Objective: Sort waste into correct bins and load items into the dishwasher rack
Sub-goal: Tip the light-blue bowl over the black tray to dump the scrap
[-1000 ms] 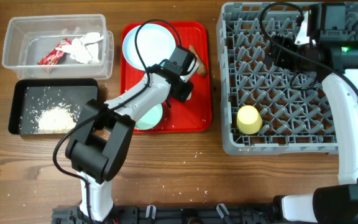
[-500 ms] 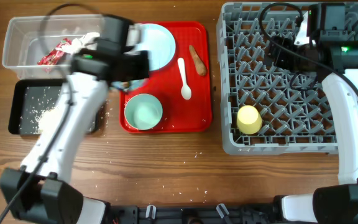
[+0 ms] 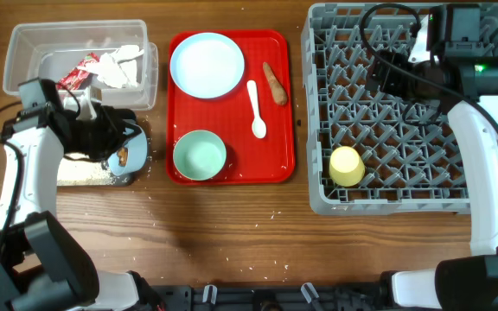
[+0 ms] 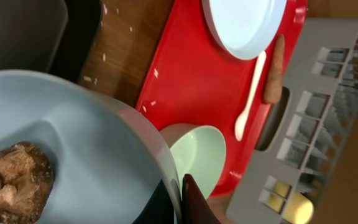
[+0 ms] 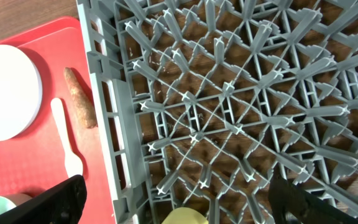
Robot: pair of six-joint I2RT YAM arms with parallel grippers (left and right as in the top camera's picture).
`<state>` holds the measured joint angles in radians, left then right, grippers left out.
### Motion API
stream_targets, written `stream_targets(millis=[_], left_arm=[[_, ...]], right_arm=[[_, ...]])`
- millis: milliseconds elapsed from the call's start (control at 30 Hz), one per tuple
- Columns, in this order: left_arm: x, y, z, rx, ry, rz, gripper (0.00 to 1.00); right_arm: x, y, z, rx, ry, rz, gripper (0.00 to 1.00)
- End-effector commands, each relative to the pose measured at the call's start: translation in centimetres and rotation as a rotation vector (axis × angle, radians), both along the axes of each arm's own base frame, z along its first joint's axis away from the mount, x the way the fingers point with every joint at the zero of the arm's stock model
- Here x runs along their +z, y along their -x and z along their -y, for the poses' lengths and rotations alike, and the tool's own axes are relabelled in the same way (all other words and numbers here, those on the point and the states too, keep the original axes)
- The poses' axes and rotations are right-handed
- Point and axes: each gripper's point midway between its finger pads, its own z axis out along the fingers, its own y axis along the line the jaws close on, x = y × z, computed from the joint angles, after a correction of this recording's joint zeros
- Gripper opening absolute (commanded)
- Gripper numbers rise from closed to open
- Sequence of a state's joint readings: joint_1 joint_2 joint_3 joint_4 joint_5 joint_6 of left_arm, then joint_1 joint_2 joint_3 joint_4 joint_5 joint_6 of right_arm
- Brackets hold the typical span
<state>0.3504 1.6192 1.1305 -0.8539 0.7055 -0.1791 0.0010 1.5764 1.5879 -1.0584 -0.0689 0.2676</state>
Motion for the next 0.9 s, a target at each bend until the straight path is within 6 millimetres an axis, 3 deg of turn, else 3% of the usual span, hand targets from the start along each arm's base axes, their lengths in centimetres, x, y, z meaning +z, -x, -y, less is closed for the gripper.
stream_targets(millis=[0,133,433,733,867], left_arm=[[1.9,0.3,1.3,-0.070,0.171,0.123,0.04],[4.1,0.1,0.5,-0.060,0.287,0.225,0.04],[6.0,0.4,-3.7,0.053,0.360,0.324,0.04],[8.5,1.3,-10.2,0.247,0.466,0.447,0.04],[10.3,2.0,-11.6,0.281,0.572,0.519,0.04]], right_arm=[[-0.1,-0.2,-0.3,0.013,-0.007,-0.004,0.95],[-0.1,-0.1,-0.7,0.025,-0.026,-0.004,0.95],[-0.1,-0.2,-0.7,0.026,-0.029,-0.003,0.95],[0.0,-0.2,-0.8,0.029,-0.029,-0.002,0.95],[0.0,-0.2,-0.8,0.029,-0.029,0.000,0.95]])
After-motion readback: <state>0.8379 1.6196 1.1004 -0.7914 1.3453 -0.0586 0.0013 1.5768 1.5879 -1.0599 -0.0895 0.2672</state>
